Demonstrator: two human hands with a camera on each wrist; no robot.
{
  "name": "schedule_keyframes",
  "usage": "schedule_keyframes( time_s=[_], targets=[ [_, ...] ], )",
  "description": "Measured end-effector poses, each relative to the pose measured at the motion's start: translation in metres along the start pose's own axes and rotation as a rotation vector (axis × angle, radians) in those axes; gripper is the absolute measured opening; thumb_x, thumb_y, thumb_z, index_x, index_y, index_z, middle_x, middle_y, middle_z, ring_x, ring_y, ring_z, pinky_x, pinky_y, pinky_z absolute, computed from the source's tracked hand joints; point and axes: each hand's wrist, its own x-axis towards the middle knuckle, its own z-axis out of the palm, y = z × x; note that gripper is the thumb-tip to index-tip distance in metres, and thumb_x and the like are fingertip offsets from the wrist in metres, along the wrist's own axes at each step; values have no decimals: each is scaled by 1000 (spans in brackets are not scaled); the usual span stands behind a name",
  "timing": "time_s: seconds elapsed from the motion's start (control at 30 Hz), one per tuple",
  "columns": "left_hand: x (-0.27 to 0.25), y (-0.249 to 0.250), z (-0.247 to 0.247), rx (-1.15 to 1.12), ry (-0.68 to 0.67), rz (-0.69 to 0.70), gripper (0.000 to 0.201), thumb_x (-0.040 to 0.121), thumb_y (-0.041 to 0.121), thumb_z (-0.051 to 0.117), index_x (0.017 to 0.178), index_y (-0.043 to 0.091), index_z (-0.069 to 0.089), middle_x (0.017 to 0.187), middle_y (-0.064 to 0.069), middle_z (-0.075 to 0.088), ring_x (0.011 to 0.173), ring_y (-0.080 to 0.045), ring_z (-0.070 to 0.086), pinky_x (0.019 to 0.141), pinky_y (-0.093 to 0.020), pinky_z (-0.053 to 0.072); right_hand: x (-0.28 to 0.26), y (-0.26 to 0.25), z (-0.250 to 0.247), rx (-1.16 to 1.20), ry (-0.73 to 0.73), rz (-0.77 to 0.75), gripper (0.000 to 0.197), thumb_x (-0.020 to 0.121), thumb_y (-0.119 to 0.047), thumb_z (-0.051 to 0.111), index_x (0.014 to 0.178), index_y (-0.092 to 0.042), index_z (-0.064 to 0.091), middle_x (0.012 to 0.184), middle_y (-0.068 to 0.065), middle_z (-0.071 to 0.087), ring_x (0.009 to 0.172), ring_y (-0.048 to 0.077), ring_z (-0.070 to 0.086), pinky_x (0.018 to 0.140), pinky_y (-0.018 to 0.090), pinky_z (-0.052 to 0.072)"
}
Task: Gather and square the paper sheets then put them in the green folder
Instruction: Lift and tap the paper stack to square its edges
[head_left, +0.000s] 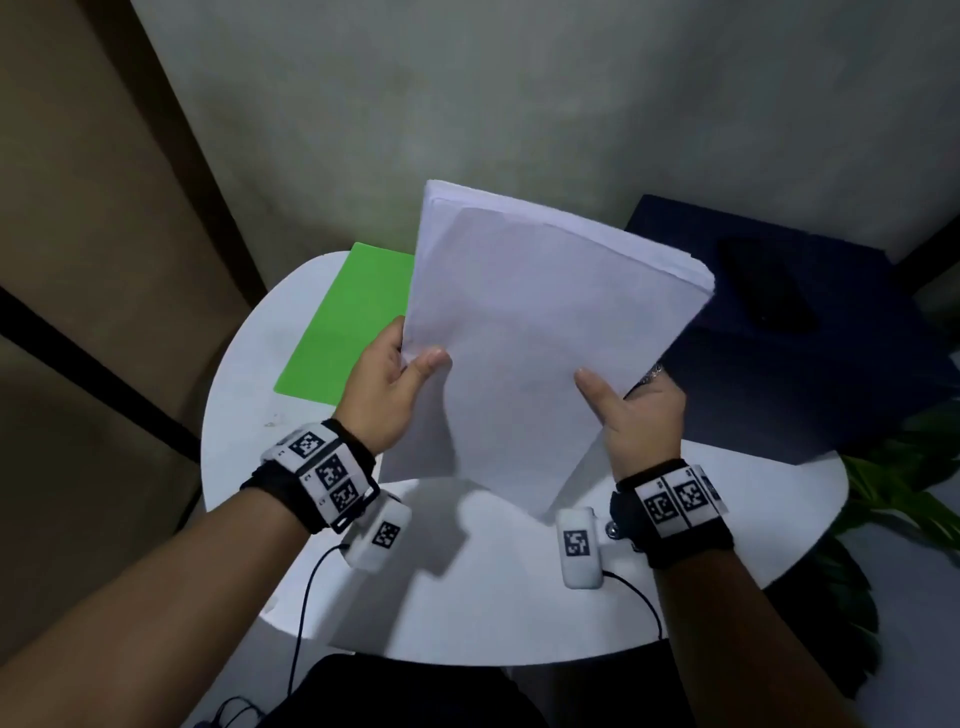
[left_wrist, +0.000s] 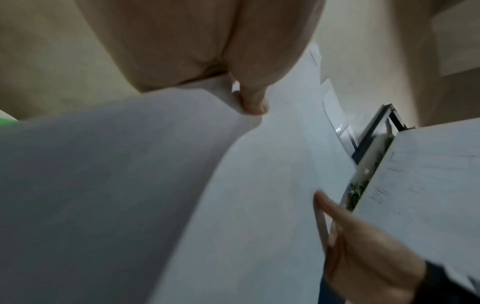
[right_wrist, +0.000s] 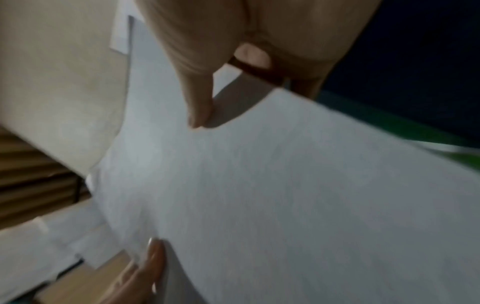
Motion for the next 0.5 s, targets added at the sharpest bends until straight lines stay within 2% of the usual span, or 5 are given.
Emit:
schedule_keyframes(
  time_s=[0.1, 0.17, 0.27, 0.33, 0.5],
  targets=[
    [-13, -13, 6, 226, 141, 54, 28, 96, 18, 58, 122, 9, 53, 109, 11, 65, 101, -6, 64, 87, -14, 47, -11, 1, 4, 7, 47, -42, 24, 73, 1, 81, 91, -11, 71, 83, -7, 75, 79, 3, 72, 73, 18, 54],
    [-25, -29, 4, 289, 108, 28, 36, 94, 29, 58, 124, 11, 48, 110, 9, 63, 101, -9, 62, 88, -21, 49, -21, 13, 5, 7, 68, 54, 34, 69, -1, 84, 88, -23, 66, 78, -15, 74, 76, -7, 69, 71, 12, 53],
    [-37, -46, -2, 187, -16, -111, 49, 83, 52, 63, 124, 39, 38, 124, 18, 56, 115, 5, 56, 103, -33, 46, -35, 28, 7, -56, 22, 156, 37, 65, -1, 87, 86, -22, 64, 75, -15, 72, 72, -7, 69, 74, 18, 57],
    [-36, -46, -4, 95, -38, -147, 58, 77, 60, 68, 123, 44, 37, 128, 18, 55, 121, 2, 54, 108, -38, 43, -35, 26, 9, -44, 27, 165, 40, 64, 2, 87, 86, -23, 62, 74, -16, 72, 71, -9, 67, 74, 16, 56],
    [-19, -17, 0, -74, 87, -31, 74, 73, 71, 65, 125, 22, 47, 124, -5, 63, 119, -18, 60, 104, -40, 45, -24, 3, 14, 56, 57, -41, 51, 63, -27, 88, 106, -18, 64, 98, -10, 67, 92, 7, 65, 89, 20, 51]
  ],
)
